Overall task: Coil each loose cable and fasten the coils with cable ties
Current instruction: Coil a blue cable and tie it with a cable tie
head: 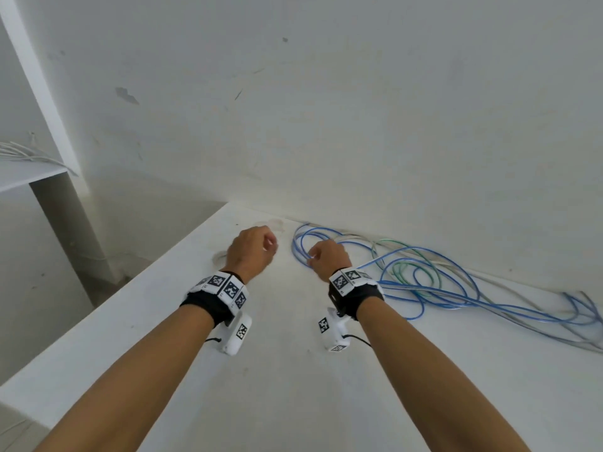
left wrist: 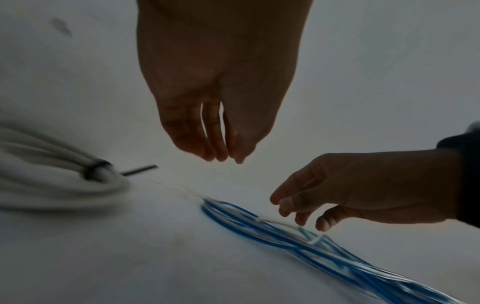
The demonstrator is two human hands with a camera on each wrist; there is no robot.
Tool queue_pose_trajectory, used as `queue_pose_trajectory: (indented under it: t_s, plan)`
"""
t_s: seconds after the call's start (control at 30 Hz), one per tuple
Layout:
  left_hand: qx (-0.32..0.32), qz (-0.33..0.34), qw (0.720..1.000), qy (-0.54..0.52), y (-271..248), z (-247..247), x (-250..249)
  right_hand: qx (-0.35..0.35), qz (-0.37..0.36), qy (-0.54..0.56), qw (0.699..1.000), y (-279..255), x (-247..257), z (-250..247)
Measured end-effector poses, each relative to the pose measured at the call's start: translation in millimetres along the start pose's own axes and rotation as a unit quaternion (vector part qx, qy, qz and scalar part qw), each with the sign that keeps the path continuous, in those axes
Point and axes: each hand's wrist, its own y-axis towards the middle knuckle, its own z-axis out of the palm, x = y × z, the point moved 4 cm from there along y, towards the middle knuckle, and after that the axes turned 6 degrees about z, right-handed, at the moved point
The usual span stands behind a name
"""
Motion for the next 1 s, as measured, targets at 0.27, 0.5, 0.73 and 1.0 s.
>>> queue_pose_trajectory:
  t_s: [0.27,0.5,0.73,1.0]
  plan:
    - [0.171,0.113,0.979,0.0,5.9,103.4,-83.4,-0.003,0.048,-0.188,0.981,-25.0,-88.9,-47.9]
    - [0.095,0.145,0.983,-0.067,3.9,107.2,-106.1,-0.057,-0.022,-0.036,0.998,-41.1,-93.6,-86.2]
    - [-0.033,0.187,0.978,-0.087,15.4,62.6,-145.7,-0.218,-0.086,0.105,0.967,-66.2,-82.9,-155.5]
    - [-0.107,0.204,0.964,-0.135,18.7,20.9,-178.8,-0.293,-0.125,0.143,0.937,-99.6,-84.1,-199.0]
